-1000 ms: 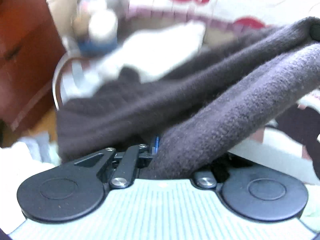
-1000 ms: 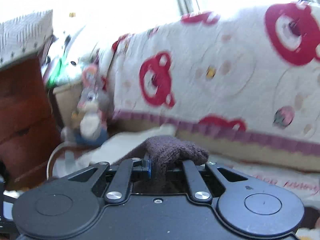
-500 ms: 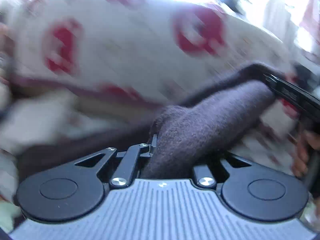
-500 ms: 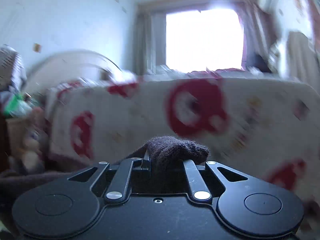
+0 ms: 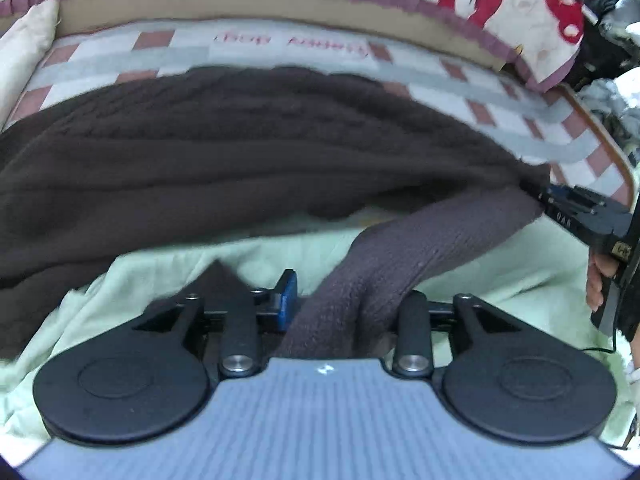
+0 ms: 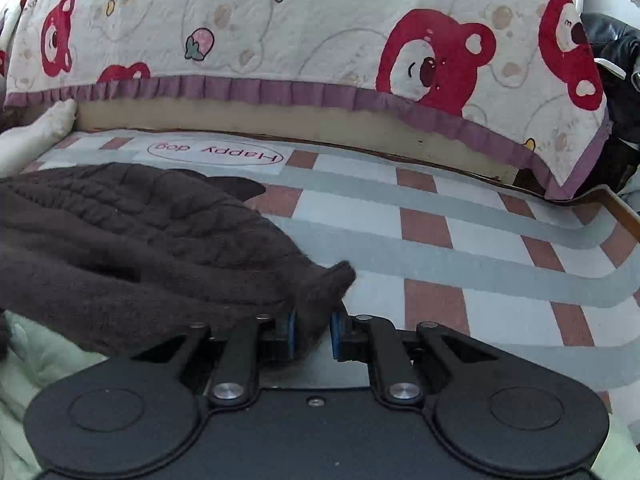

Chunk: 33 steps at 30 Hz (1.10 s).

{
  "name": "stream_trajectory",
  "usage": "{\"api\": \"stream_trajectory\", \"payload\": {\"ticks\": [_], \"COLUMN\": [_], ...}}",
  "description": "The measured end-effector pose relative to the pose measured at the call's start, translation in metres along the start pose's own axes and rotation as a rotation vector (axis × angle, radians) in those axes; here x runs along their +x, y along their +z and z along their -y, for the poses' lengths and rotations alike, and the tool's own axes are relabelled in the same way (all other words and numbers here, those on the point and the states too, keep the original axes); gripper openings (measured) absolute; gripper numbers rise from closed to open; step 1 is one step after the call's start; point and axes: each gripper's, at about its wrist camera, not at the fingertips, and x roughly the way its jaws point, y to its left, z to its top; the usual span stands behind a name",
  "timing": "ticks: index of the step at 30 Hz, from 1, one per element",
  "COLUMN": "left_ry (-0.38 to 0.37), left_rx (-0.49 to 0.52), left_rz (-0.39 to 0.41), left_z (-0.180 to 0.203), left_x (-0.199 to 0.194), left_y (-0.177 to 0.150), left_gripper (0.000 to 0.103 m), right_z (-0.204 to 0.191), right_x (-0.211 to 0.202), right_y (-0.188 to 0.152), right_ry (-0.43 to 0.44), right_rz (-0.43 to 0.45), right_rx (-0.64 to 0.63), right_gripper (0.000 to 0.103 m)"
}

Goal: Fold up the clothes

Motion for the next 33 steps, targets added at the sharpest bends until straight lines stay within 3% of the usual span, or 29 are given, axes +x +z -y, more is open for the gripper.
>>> {"api": "stream_trajectory", "payload": {"ticks": [3, 4, 5, 7, 10, 15, 17, 18, 19, 22, 25, 27, 30, 32, 33], "left_ry": [-0.019, -0.018, 0.005, 0.052, 0.077, 0.056, 0.104, 0.136, 0.170, 0.251, 0.325, 0.368, 0.369, 0.351, 0.349], "left_rx": [-0.028, -0.040, -0.051, -0.081, -0.159, -0.289, -0.306, -0.307, -0.313, -0.384, -0.455, -0.489, -0.522, -0.553, -0.566], "left_rz": [-0.016, -0.015, -0.006, 0.012, 0.038, 0.133, 0.187, 0.205, 0.218, 0.208, 0.193, 0.179, 0.189, 0.200, 0.203], "left_z": [-0.008, -0.011, -0.017, -0.032, -0.058, -0.084, -0.091, -0.094, -0.099, -0.130, -0.156, -0.172, -0.194, -0.205, -0.207], "left_x": [-0.008, -0.008, -0.011, -0.020, -0.035, -0.067, -0.083, -0.090, -0.093, -0.092, -0.080, -0.071, -0.059, -0.049, -0.044], "left_y": [-0.009, -0.013, -0.017, -0.025, -0.038, -0.057, -0.063, -0.064, -0.065, -0.065, -0.056, -0.047, -0.036, -0.028, -0.025], "left_gripper": [0.037, 0.036, 0.036, 0.036, 0.036, 0.035, 0.033, 0.033, 0.035, 0.036, 0.039, 0.039, 0.041, 0.041, 0.041], "right_z": [0.002, 0.003, 0.010, 0.032, 0.043, -0.007, -0.033, -0.047, -0.062, -0.105, -0.151, -0.174, -0.195, -0.206, -0.211], "right_x": [-0.006, -0.006, -0.005, -0.005, -0.014, -0.018, -0.014, -0.012, -0.008, 0.005, 0.028, 0.045, 0.065, 0.074, 0.078], "right_y": [-0.006, -0.006, -0.006, -0.003, 0.014, 0.052, 0.058, 0.061, 0.063, 0.070, 0.076, 0.082, 0.097, 0.106, 0.111], "right_ry": [-0.072, -0.135, -0.200, -0.218, -0.126, 0.286, 0.391, 0.438, 0.462, 0.533, 0.657, 0.680, 0.652, 0.593, 0.559], "right_rz": [0.013, 0.017, 0.011, -0.024, -0.024, 0.001, -0.007, -0.012, -0.014, -0.034, -0.127, -0.170, -0.182, -0.159, -0.145], "right_rx": [-0.045, -0.071, -0.098, -0.034, 0.044, 0.061, 0.049, 0.042, 0.024, -0.047, -0.132, -0.179, -0.228, -0.259, -0.274], "right_gripper": [0.012, 0.000, 0.000, 0.000, 0.000, 0.009, 0.022, 0.038, 0.045, 0.049, 0.049, 0.048, 0.049, 0.055, 0.065]}}
